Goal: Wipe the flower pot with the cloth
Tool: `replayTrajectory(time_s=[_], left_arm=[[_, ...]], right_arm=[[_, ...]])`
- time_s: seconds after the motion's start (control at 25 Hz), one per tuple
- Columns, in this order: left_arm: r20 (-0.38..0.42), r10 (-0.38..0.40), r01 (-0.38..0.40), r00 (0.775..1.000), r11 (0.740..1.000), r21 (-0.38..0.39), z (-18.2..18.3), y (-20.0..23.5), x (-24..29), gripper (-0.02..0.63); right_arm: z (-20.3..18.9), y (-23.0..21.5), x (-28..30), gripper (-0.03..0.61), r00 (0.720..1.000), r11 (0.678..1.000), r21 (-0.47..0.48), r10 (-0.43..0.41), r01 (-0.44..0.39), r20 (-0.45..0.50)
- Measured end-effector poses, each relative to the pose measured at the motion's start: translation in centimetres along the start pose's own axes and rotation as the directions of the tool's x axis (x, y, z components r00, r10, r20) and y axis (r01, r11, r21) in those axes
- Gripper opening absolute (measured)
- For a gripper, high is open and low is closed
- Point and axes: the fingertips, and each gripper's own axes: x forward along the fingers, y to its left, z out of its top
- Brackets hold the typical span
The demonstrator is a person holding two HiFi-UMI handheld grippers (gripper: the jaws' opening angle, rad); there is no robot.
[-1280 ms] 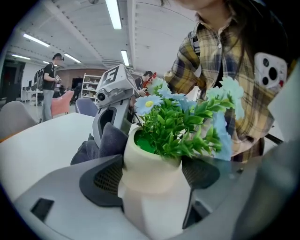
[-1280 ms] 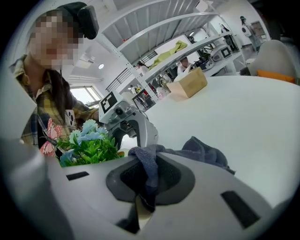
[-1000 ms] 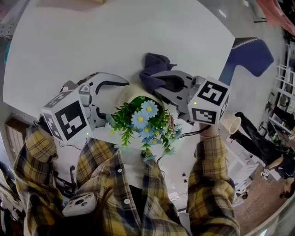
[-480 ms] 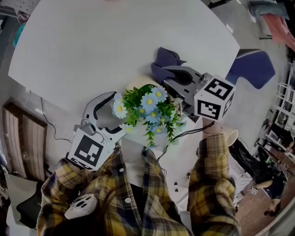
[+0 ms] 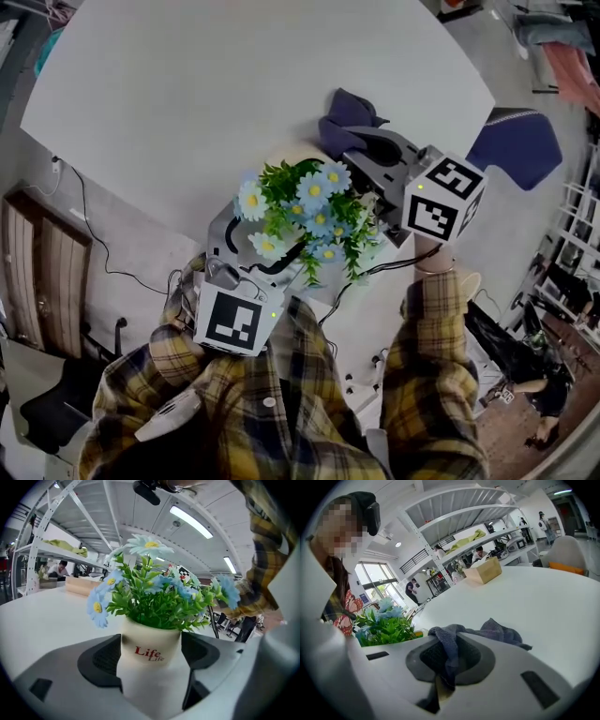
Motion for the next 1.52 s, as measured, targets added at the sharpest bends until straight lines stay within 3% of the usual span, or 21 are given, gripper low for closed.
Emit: replayTrajectory(time_s=[0.24,0.44,0.56,0.72,0.96,1.12,1.52], left_arm=[[0.026,-0.038,0.037,0.999,0.998,0.047,0.6,0.0,0.1,0.397],[-0.011,-0.144,0.144,0.99,0.983,0.117,0.8,0.9,0.1,0.397],[-0.083,-0.236,0.246,0.968,0.957,0.153,0.6,0.9,-0.1,0.397],[-0.171,-0.348,0.378,0.922,0.905,0.193,0.3,1.2,-0.6,0.397],[-0.289,-0.465,0.536,0.837,0.803,0.259,1.0,2.2,-0.6,0.397],[-0.354,-0.547,0.643,0.759,0.716,0.272,1.1,2.3,-0.2,0.397],[-0.517,-0.683,0.857,0.516,0.417,0.304,1.4,0.9,1.1,0.397]], right_arm=[[-0.1,0.1,-0.4,0.015,0.998,0.998,0.049,-0.038,0.035,0.048],[0.0,-0.1,-0.4,0.015,0.997,0.997,0.072,-0.04,0.036,0.06],[0.0,0.1,-0.9,0.015,0.997,0.997,0.06,-0.043,0.039,0.057],[0.0,0.5,-1.0,0.015,0.998,0.998,0.042,-0.041,0.039,0.046],[0.2,0.6,-1.0,0.015,0.999,0.999,0.024,-0.033,0.033,0.021],[0.8,-0.2,-0.7,0.015,1.0,1.0,0.019,-0.023,0.023,0.007],[1.2,0.3,1.1,0.015,0.987,0.993,-0.075,0.083,-0.094,-0.141]])
